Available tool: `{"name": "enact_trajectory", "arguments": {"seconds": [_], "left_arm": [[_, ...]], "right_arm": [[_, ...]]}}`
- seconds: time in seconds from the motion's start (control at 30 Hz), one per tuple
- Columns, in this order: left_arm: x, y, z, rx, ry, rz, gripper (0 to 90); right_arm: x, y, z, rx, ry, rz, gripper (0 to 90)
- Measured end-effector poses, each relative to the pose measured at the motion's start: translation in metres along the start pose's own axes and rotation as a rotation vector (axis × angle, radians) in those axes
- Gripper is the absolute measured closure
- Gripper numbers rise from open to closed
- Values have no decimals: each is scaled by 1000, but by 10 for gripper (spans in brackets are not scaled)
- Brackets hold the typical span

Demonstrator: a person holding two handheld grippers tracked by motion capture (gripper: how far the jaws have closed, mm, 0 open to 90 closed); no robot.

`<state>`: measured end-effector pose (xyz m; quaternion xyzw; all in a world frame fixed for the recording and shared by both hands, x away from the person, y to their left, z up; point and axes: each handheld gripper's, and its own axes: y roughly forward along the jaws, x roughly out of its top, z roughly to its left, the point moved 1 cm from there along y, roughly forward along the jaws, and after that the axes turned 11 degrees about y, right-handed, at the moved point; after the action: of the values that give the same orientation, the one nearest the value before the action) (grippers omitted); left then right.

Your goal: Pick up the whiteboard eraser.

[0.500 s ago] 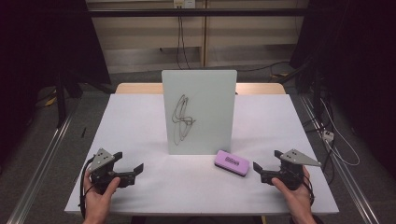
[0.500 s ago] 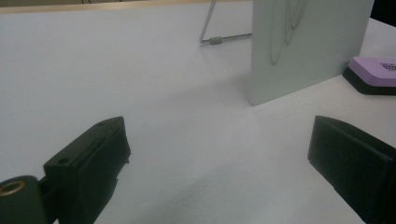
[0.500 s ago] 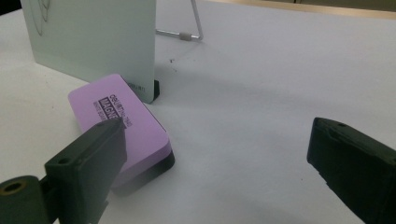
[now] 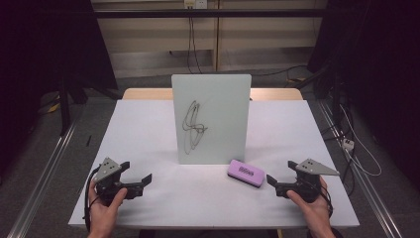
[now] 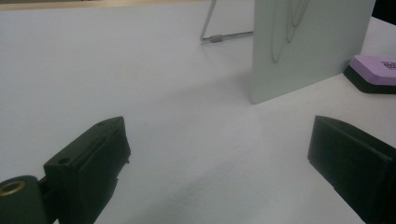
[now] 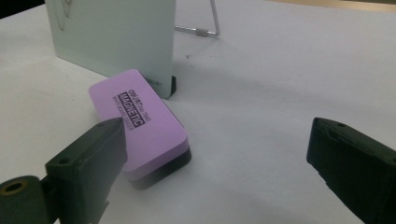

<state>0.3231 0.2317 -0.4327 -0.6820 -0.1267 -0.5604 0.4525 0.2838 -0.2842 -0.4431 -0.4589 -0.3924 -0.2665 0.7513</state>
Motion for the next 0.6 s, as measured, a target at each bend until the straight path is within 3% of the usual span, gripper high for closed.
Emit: {"name": "enact_trajectory", "arguments": {"seconds": [0.13, 0.23, 0.3, 0.43, 0.6], "left_arm": [[0, 0, 0, -3, -3, 2, 51], [-1, 1, -1, -11, -3, 2, 52], [-1, 3, -3, -25, 2, 10, 52], [0, 3, -5, -41, 17, 7, 53], [-1, 3, -5, -42, 13, 10, 53]], "right_arm": [[1, -1, 4, 14, -1, 2, 38], [-1, 4, 6, -24, 18, 47, 116], [-1, 6, 7, -31, 35, 57, 95], [2, 5, 11, -14, 33, 27, 75], [3, 9, 19, 18, 16, 43, 78]]}}
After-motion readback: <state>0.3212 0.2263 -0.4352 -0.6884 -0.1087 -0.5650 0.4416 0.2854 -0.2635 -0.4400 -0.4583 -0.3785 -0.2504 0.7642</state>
